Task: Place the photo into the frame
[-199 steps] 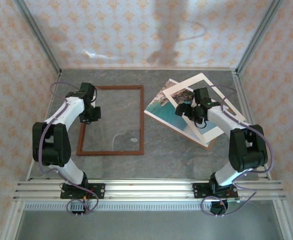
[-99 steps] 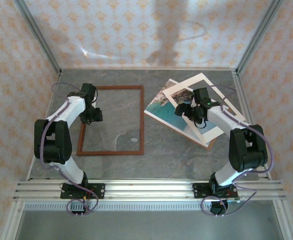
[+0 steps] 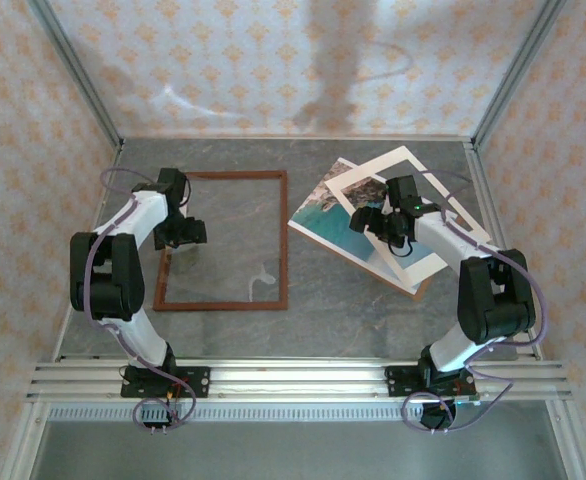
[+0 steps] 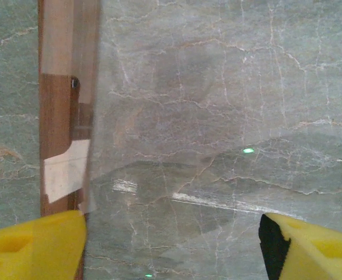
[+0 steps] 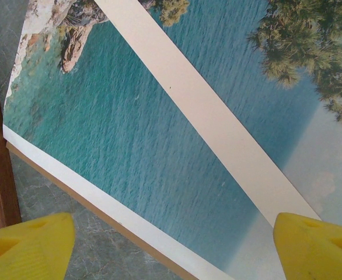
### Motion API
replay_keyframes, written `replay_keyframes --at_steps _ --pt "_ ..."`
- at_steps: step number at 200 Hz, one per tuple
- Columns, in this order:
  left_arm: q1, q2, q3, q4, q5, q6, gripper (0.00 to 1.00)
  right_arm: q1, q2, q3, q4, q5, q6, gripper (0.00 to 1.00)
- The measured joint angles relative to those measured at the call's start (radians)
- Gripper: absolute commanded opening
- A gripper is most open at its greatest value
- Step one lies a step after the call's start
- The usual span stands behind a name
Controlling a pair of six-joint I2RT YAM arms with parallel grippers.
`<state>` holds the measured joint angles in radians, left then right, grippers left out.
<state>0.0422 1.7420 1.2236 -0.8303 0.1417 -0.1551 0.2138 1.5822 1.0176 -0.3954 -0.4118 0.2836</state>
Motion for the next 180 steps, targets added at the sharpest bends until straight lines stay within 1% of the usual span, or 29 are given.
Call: replay_keyframes --at_steps 42,74,120,138,165,180 --pt "0.017 0.0 0.0 0.0 -0.004 0.0 0.9 0.0 0.0 0.0 0.0 0.0 0.0 0.88" --pt "0.026 -0.001 0.0 0.0 -0.021 0.0 0.92 0.0 0.0 0.0 0.0 0.0 0.0 0.88" --pt "0.04 -0.019 0.0 0.0 -0.03 -0.001 0.9 0.005 0.0 0.0 0.0 0.0 0.0 0.88" --pt "0.044 -0.037 0.0 0.0 -0.025 -0.007 0.87 0.007 0.0 0.0 0.0 0.0 0.0 0.88" --pt "0.044 -0.093 -0.008 0.016 0.032 -0.063 0.83 0.029 0.0 0.001 0.0 0.0 0.0 0.88" --pt "0.044 -0.167 -0.045 0.073 0.085 -0.137 0.83 0.06 -0.001 0.004 0.001 0.005 0.001 0.88"
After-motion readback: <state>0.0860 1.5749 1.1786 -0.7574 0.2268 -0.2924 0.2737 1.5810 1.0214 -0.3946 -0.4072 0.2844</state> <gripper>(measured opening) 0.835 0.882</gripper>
